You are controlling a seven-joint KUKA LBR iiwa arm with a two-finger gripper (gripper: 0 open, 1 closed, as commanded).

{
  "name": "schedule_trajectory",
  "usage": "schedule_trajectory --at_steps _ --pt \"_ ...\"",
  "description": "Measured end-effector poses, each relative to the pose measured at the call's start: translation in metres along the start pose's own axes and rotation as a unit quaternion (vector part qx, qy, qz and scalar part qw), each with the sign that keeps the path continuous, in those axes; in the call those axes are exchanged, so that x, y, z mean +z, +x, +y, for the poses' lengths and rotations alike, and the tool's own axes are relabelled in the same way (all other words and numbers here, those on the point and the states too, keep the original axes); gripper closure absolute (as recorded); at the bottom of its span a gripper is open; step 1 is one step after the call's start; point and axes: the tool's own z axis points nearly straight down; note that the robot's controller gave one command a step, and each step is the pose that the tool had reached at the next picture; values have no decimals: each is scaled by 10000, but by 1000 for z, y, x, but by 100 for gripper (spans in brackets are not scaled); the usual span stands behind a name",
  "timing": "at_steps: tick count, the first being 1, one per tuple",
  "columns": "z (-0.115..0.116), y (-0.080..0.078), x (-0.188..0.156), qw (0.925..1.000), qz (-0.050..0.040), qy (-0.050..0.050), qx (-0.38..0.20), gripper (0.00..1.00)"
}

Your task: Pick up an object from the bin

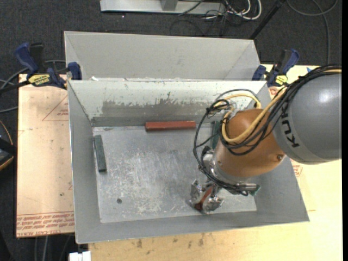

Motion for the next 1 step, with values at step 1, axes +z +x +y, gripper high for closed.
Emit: schedule_trajectory --at_steps 1 --pt "-7 -6 -121 9994 4 0 -333 100"
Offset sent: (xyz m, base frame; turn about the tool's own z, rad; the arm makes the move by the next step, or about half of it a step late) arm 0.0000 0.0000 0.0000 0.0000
